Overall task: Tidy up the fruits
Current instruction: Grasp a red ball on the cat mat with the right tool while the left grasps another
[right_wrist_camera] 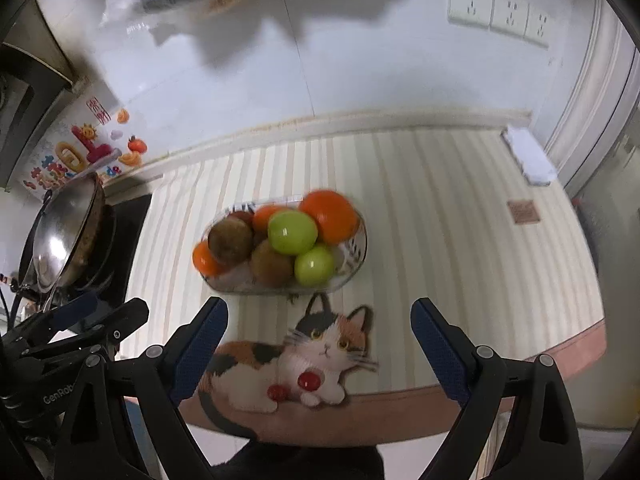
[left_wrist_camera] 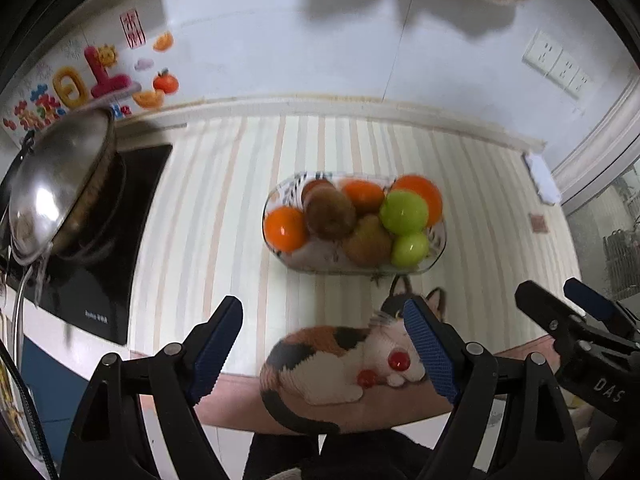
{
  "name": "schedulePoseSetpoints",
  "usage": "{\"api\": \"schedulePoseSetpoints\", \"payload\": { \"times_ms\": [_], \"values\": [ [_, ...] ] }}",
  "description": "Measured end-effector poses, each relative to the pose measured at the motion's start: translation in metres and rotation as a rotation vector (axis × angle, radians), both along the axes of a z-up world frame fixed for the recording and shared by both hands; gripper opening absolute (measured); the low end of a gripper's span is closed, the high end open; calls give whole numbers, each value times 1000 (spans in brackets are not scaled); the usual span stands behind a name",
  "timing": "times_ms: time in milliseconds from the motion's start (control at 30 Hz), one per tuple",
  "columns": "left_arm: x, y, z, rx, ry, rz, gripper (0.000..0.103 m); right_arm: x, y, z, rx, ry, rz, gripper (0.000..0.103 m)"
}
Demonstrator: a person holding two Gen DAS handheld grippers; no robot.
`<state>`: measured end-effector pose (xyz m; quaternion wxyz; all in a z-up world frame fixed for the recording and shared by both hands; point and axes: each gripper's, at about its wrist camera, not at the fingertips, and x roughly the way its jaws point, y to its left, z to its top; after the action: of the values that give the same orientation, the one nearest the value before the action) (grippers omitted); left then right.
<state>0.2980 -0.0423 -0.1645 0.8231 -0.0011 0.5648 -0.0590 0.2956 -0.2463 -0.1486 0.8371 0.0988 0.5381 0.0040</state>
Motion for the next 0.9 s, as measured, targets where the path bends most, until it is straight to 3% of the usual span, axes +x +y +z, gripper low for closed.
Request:
{"api": "schedulePoseSetpoints", "payload": {
  "times_ms": [267, 400, 600, 900],
  "values": [
    [-1, -20, -85, 67, 241, -51, 82, -1, -7, -111, 104, 293, 47, 94],
    [-5, -24, -122, 65, 355, -47, 82, -5, -7, -160, 156, 382, 59, 77],
    [-9, -18, -155, 75, 436, -11, 82, -6, 4, -200, 193, 428, 98, 60],
    [-21, -17, -172, 88, 480, -9, 82, -6, 32, -225, 196, 433, 183, 40]
  ]
}}
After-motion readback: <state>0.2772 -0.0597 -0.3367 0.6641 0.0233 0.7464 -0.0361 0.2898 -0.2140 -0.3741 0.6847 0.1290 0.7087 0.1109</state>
